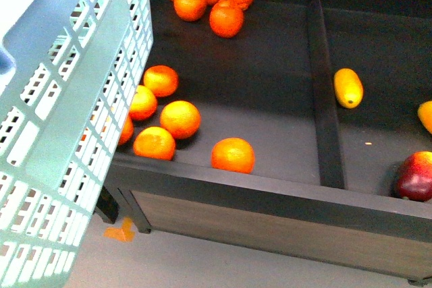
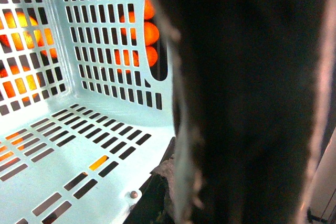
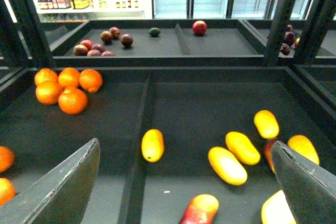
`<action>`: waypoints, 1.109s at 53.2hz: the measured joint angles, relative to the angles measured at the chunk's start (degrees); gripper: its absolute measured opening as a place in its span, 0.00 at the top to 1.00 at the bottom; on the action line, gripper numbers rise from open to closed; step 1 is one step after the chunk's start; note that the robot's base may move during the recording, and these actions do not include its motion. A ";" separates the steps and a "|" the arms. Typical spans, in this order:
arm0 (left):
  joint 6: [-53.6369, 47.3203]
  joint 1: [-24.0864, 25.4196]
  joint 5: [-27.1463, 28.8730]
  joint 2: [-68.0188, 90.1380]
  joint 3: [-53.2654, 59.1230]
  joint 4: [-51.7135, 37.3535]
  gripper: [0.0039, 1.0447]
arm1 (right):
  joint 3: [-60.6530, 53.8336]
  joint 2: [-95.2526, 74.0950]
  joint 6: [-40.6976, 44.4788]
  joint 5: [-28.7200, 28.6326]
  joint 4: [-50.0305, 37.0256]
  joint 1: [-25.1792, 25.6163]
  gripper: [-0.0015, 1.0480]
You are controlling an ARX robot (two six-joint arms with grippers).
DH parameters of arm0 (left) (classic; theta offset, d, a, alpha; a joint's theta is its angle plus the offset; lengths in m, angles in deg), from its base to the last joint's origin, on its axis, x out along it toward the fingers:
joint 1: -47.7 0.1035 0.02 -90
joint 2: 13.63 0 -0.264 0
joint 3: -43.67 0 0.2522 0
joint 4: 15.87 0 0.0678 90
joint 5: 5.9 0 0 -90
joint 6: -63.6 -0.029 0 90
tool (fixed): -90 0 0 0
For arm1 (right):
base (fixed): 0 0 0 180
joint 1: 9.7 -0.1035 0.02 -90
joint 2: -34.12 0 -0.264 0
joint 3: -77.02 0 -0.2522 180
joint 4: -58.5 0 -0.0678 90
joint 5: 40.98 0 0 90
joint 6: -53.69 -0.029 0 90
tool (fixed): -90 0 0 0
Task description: Pick mango and avocado into basket
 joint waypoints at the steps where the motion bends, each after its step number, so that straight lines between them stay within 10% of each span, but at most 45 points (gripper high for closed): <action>1: -0.04 0.00 0.04 -0.02 0.00 -0.02 0.96 | 0.00 -0.02 0.02 -0.07 0.00 0.00 0.08; 11: -0.98 0.48 1.16 -0.04 0.00 0.00 0.96 | 0.00 -0.04 0.02 -0.31 0.00 0.13 0.08; 18: -15.96 1.27 -13.68 4.02 -4.76 10.40 0.96 | 0.00 -0.02 0.02 -0.11 0.00 0.15 0.08; 25: -19.82 -1.25 -13.22 10.73 -6.86 6.08 0.96 | 0.00 -0.04 0.02 -0.04 0.00 0.15 0.08; 59: -23.39 -25.86 -18.43 30.29 -22.43 1.79 0.96 | 0.00 -0.04 0.00 -0.07 0.00 0.15 0.08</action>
